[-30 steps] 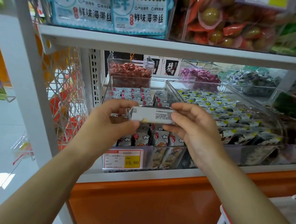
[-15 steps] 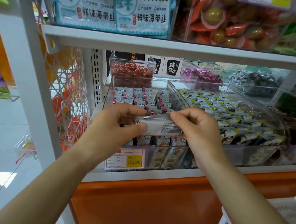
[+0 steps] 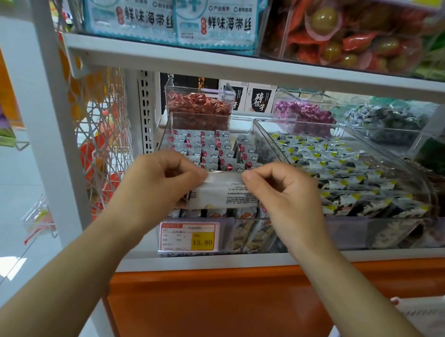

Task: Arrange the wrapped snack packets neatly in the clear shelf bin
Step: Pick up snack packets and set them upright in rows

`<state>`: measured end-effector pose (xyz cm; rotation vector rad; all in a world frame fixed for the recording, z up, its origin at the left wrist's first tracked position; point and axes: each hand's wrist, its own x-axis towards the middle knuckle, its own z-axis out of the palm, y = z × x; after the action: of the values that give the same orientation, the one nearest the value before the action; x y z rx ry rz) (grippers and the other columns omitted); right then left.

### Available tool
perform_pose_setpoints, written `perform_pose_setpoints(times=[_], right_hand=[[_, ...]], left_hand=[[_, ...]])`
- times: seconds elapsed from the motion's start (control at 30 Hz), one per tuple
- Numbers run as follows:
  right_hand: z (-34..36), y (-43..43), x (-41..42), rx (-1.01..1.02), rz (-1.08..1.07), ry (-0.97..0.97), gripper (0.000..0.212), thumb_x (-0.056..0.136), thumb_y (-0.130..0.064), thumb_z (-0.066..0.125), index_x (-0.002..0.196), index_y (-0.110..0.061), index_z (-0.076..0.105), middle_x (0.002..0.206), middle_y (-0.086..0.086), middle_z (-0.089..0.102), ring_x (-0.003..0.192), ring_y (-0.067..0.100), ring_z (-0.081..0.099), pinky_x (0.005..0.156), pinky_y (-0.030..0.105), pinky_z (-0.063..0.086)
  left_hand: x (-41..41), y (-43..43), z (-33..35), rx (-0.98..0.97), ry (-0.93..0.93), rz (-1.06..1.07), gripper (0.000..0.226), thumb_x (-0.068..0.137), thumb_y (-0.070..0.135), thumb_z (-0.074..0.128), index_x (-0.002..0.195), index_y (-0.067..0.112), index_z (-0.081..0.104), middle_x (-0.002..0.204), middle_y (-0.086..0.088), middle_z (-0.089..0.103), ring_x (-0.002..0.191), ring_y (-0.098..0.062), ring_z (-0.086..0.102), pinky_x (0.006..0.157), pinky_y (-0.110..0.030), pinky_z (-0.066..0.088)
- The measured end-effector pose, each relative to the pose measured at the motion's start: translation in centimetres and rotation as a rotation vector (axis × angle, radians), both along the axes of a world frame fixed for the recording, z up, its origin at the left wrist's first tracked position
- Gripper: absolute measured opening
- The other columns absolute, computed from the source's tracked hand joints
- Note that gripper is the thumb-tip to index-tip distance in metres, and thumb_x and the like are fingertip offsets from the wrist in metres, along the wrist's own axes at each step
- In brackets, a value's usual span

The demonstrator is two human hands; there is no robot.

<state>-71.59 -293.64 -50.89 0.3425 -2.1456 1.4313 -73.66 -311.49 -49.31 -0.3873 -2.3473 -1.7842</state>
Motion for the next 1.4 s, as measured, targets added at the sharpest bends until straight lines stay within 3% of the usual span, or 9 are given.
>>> perform_pose_setpoints(times=[0.13, 0.23, 0.33, 0.47, 0.63, 0.83, 1.03, 1.2, 1.4], right_hand=[[-0.1, -0.2, 0.0, -0.008, -0.022, -0.014, 0.017, 0.088, -0.018, 0.062, 0.071, -0.018, 0.065, 0.06, -0.013, 0.06, 0.059, -0.002, 0.054, 0.058, 0.01, 0.04], [-0.3, -0.1, -0.2, -0.019, -0.107, -0.039, 0.022, 0.09, -0.022, 0.059, 0.076, -0.006, 0.065, 0.067, 0.004, 0.06, 0.061, 0.009, 0.055, 0.06, 0.029, 0.047], [0.1, 0.0, -0.1, -0.094, 0.0, -0.101, 0.011, 0.089, -0.025, 0.059, 0.094, -0.021, 0.068, 0.089, -0.003, 0.068, 0.085, 0.008, 0.064, 0.078, 0.037, 0.054], [0.2, -0.3, 0.1, -0.014, 0.146, -0.105, 0.04, 0.085, -0.021, 0.066, 0.113, -0.046, 0.053, 0.125, -0.015, 0.057, 0.117, 0.007, 0.055, 0.1, 0.033, 0.047], [0.2, -0.4, -0.3, -0.232, 0.008, -0.042, 0.024, 0.089, -0.017, 0.061, 0.108, -0.031, 0.057, 0.096, -0.002, 0.065, 0.071, 0.011, 0.069, 0.069, 0.023, 0.057], [0.1, 0.3, -1.7, -0.301, -0.072, -0.057, 0.02, 0.088, -0.018, 0.063, 0.106, -0.024, 0.054, 0.1, 0.008, 0.059, 0.078, 0.02, 0.068, 0.068, 0.022, 0.057], [0.6, -0.8, -3.3, -0.061, -0.106, -0.046, 0.025, 0.085, -0.019, 0.066, 0.105, -0.017, 0.051, 0.1, 0.006, 0.062, 0.091, 0.02, 0.063, 0.082, 0.038, 0.054], [1.4, -2.2, -5.2, 0.289, -0.099, 0.009, 0.032, 0.082, -0.025, 0.07, 0.109, -0.012, 0.06, 0.091, -0.008, 0.055, 0.081, 0.007, 0.052, 0.067, 0.004, 0.036], [1.1, -4.5, -7.5, 0.58, -0.031, -0.04, 0.033, 0.079, -0.03, 0.072, 0.106, -0.011, 0.066, 0.097, -0.004, 0.056, 0.09, 0.012, 0.05, 0.073, 0.024, 0.036]], left_hand=[[0.1, 0.0, -0.1, -0.049, 0.053, 0.01, 0.012, 0.082, 0.026, 0.064, 0.071, 0.021, 0.069, 0.07, 0.006, 0.068, 0.061, -0.008, 0.061, 0.053, -0.015, 0.052], [0.4, 0.1, -0.1, -0.114, 0.051, -0.079, 0.016, 0.075, 0.033, 0.066, 0.091, 0.028, 0.068, 0.079, 0.009, 0.069, 0.073, -0.002, 0.064, 0.062, -0.011, 0.051], [0.2, -0.1, -0.1, -0.14, 0.096, -0.007, 0.017, 0.082, 0.024, 0.065, 0.098, 0.029, 0.064, 0.085, 0.007, 0.067, 0.074, -0.003, 0.064, 0.059, -0.01, 0.05], [-0.1, -0.3, 0.2, -0.084, 0.185, 0.127, 0.022, 0.088, 0.022, 0.059, 0.108, 0.018, 0.065, 0.091, 0.008, 0.068, 0.076, -0.002, 0.065, 0.065, -0.013, 0.052], [-0.8, -0.7, -0.7, -0.558, 0.438, 0.3, 0.042, 0.092, 0.032, 0.05, 0.13, 0.015, 0.052, 0.133, -0.002, 0.053, 0.124, -0.018, 0.044, 0.101, -0.027, 0.028], [-1.2, -0.3, -3.3, -0.993, 0.338, 0.182, 0.044, 0.094, 0.046, 0.036, 0.133, 0.029, 0.047, 0.155, -0.003, 0.015, 0.143, -0.02, -0.004, 0.115, -0.048, 0.004], [-1.4, -0.8, -3.4, -1.014, 0.332, 0.189, 0.041, 0.094, 0.047, 0.035, 0.125, 0.025, 0.051, 0.156, -0.005, 0.012, 0.143, -0.02, -0.009, 0.114, -0.047, 0.0], [-1.3, -1.1, -3.1, -1.027, 0.319, 0.161, 0.043, 0.093, 0.049, 0.037, 0.123, 0.023, 0.051, 0.155, -0.004, 0.01, 0.143, -0.018, -0.01, 0.115, -0.047, 0.001], [-1.6, -1.9, -2.4, -0.851, 0.371, 0.172, 0.037, 0.088, 0.037, 0.05, 0.121, 0.019, 0.054, 0.146, -0.005, 0.028, 0.138, -0.015, 0.008, 0.112, -0.043, 0.016]])
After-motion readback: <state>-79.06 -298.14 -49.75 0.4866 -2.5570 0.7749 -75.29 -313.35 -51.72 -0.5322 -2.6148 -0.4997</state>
